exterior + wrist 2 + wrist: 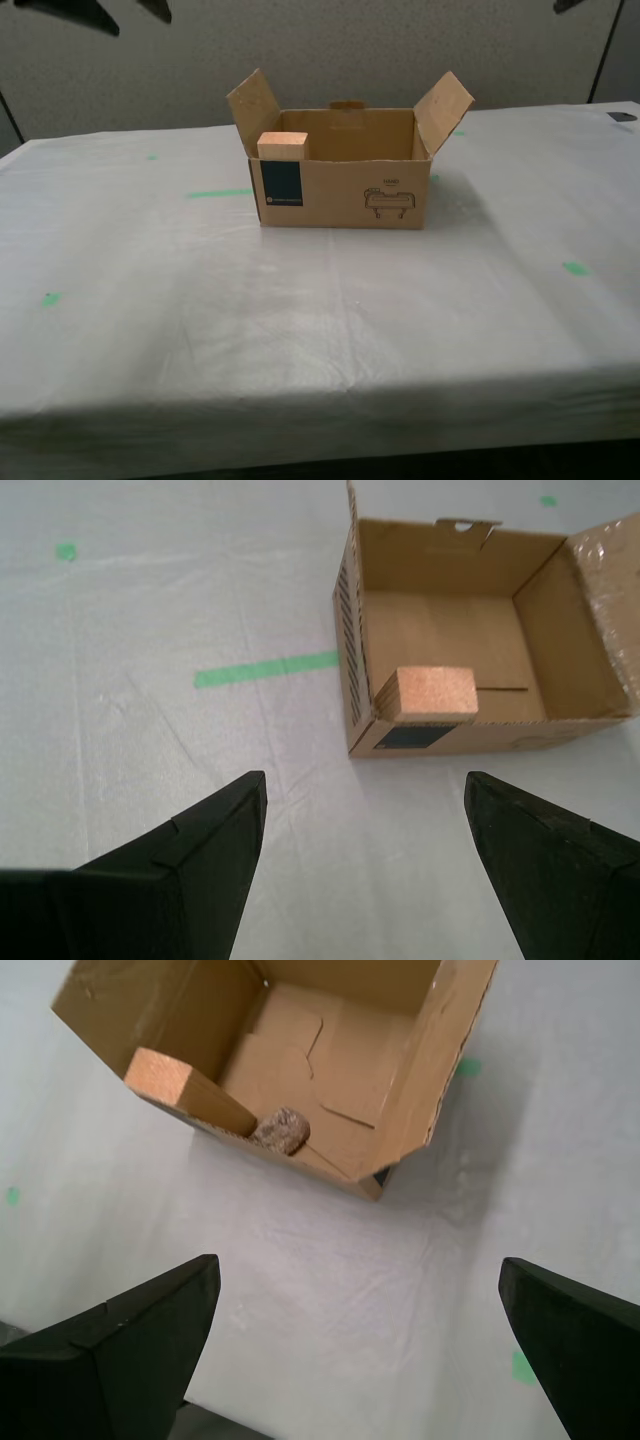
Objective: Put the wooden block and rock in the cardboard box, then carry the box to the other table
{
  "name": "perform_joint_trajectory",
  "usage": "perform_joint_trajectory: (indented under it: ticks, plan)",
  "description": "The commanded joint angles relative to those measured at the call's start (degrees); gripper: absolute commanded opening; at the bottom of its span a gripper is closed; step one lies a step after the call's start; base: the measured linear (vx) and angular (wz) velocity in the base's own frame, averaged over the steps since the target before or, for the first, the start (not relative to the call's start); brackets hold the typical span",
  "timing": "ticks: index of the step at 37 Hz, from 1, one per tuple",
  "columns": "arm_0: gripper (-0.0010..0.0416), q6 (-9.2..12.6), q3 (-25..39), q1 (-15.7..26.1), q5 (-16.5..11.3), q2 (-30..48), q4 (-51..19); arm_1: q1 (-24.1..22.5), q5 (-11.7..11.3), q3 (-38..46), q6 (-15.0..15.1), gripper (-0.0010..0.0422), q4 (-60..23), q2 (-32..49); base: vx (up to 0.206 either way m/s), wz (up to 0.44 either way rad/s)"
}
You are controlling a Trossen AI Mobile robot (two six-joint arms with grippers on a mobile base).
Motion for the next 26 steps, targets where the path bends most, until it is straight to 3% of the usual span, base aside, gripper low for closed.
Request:
perform_joint_trajectory:
  ticks: [1, 14, 19, 26]
  plan:
    - [0.039, 0.1, -3.1, 0.1, 0.1, -0.6, 2.8, -0.1, -0.3, -3.1, 0.0, 0.0267, 2.5, 0.0, 0.0, 0.0]
    - [0.039, 1.7, -12.9, 0.3, 0.1, -2.6, 13.5, -0.1, -0.5, -8.9, 1.6, 0.0268, 9.1, 0.1, 0.0, 0.0]
    - [0.039, 1.6, -14.6, 0.3, 0.1, -2.6, 14.7, -0.1, -0.4, -8.8, 3.4, 0.0268, 9.6, 0.1, 0.0, 0.0]
    - [0.039, 1.7, -15.6, 0.3, 0.1, -2.6, 14.6, -0.1, -0.4, -8.8, 3.5, 0.0268, 9.7, 0.1, 0.0, 0.0]
